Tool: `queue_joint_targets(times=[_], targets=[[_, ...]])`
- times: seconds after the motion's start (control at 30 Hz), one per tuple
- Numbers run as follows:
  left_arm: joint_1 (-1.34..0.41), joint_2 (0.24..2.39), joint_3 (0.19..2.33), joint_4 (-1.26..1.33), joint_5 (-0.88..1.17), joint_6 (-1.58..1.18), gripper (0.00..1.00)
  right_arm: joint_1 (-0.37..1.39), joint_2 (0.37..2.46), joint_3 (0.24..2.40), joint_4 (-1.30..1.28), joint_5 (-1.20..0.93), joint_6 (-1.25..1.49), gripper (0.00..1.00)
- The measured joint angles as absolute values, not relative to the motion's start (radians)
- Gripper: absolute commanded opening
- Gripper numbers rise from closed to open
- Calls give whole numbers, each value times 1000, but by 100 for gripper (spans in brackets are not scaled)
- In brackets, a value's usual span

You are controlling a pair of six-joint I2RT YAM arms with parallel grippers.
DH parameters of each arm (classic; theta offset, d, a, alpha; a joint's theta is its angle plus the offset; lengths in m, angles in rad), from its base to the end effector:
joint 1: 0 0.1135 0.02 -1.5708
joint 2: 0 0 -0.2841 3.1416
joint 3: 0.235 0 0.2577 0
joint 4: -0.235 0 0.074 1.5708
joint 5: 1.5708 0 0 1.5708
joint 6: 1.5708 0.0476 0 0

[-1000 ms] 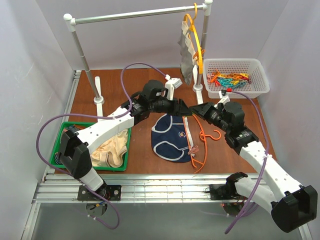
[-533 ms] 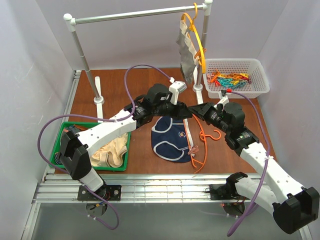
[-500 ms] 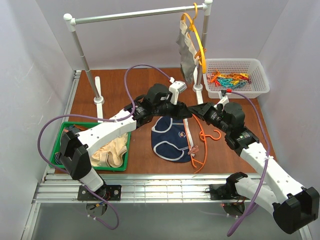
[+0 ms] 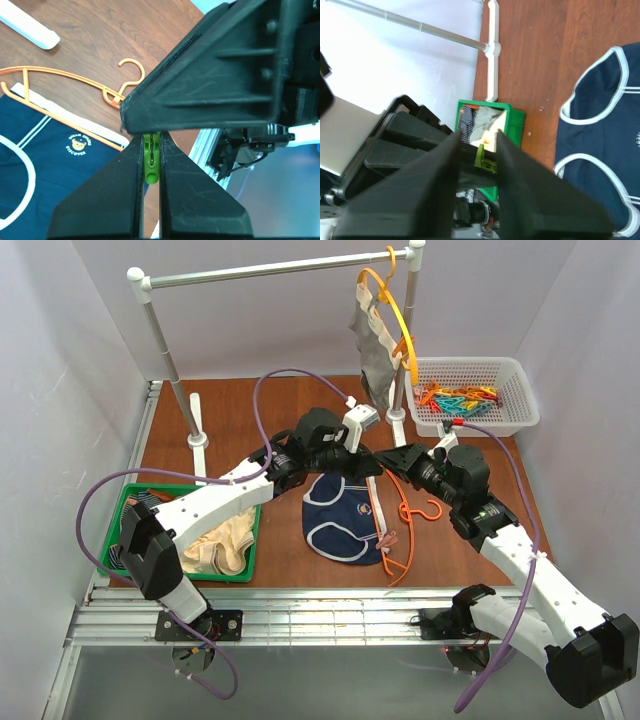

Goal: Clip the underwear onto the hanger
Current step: Open the clamp.

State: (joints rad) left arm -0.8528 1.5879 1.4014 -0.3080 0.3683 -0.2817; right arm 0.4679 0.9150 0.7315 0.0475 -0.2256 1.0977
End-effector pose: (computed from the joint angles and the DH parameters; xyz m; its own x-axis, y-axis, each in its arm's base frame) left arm 0.2413 -0.3023 0.3539 -0.5532 0.2391 -0.7980 0.7884 0.4597 -0.4088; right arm 0.1946 0.1103 0.3356 -0.6225 0.6575 -0.4244 -0.1827 0.4052 0.8958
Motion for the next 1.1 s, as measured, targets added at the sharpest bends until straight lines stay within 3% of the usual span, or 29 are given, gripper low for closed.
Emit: queue_joint_targets(times=[0.07,0.13,0.37,0.5,0.87,0.97,1.1], targets=[[-855,1588,1401,-314,371,-254,0,468,914,736,34,-232,1080,48],[-860,1583,1386,-313,379,-203,0,459,914,763,-15,-247,1047,59],[-894,1485,1282,-352,408,-23,0,369,913,967,-305,-383,867,71],[-908,1427,1264,-348,417,23,0,355,894,958,-410,-478,800,77],[-965,1396,1224,-310,427,81,0,353,820,796,-412,-636,855,77],[-972,1396,1223,-310,426,91,0,352,802,770,-376,-658,892,72],[-979,1396,1223,-311,426,99,0,349,785,746,-344,-682,924,52]])
